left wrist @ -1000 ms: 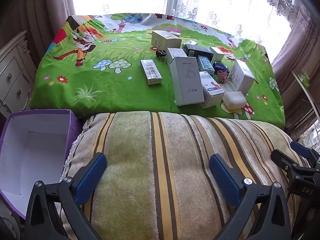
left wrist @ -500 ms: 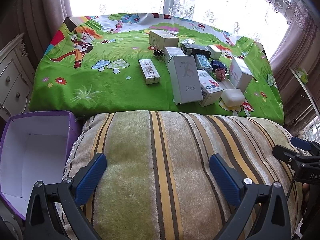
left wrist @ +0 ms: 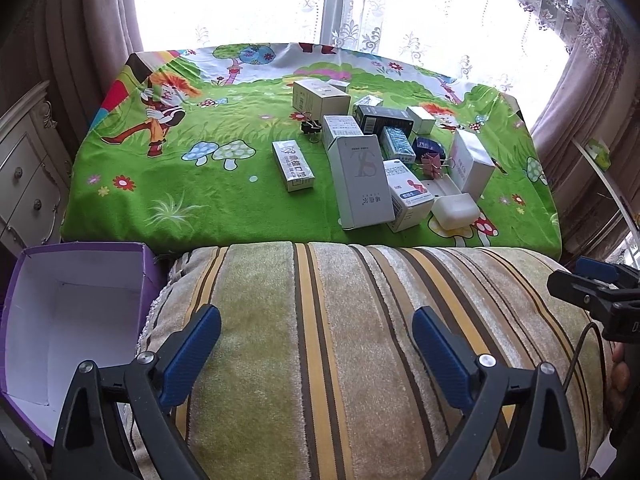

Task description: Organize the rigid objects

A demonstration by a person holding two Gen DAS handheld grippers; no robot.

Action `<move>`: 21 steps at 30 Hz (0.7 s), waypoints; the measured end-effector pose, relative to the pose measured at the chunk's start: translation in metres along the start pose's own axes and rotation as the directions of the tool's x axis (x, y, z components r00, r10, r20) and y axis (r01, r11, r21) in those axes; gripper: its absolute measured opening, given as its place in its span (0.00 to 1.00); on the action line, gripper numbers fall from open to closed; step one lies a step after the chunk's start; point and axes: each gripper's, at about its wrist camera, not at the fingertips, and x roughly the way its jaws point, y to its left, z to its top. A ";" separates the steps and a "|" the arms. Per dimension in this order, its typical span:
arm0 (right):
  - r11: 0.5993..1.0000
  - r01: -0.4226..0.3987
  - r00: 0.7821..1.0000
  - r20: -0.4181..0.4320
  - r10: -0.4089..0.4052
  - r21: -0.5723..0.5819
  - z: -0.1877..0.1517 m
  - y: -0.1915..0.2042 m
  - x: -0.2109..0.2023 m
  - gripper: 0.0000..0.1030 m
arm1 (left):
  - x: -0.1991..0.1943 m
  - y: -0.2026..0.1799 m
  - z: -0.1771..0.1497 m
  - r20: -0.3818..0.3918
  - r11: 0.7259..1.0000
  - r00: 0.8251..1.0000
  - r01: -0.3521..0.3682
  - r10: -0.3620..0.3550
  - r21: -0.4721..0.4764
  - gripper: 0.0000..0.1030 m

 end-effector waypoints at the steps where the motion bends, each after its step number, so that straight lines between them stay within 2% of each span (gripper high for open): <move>1: 1.000 0.006 1.000 0.002 -0.006 -0.025 0.003 0.002 0.000 1.00 | -0.001 -0.002 0.002 0.004 1.000 1.000 0.000 0.000 0.010 0.92; 4: 0.998 0.009 1.000 0.025 -0.008 -0.061 0.012 0.005 0.001 1.00 | -0.002 -0.004 0.009 0.013 1.000 1.000 0.007 -0.007 0.020 0.88; 9: 0.999 -0.001 1.000 0.030 0.003 -0.055 0.027 0.005 0.006 1.00 | 0.001 -0.003 0.026 0.023 1.000 1.000 0.020 -0.020 0.002 0.88; 15: 0.998 -0.031 0.999 0.023 0.032 -0.056 0.044 0.002 0.016 1.00 | 0.017 -0.003 0.048 -0.007 0.997 0.998 0.063 -0.064 -0.050 0.88; 17: 0.997 -0.064 0.998 0.026 0.065 -0.051 0.050 0.002 0.020 1.00 | 0.023 -0.005 0.055 -0.017 0.996 0.998 0.067 -0.068 -0.060 0.87; 21: 0.995 -0.080 0.996 0.024 0.082 -0.067 0.060 0.007 0.030 1.00 | 0.037 -0.006 0.070 -0.037 0.995 0.997 0.068 -0.071 -0.076 0.83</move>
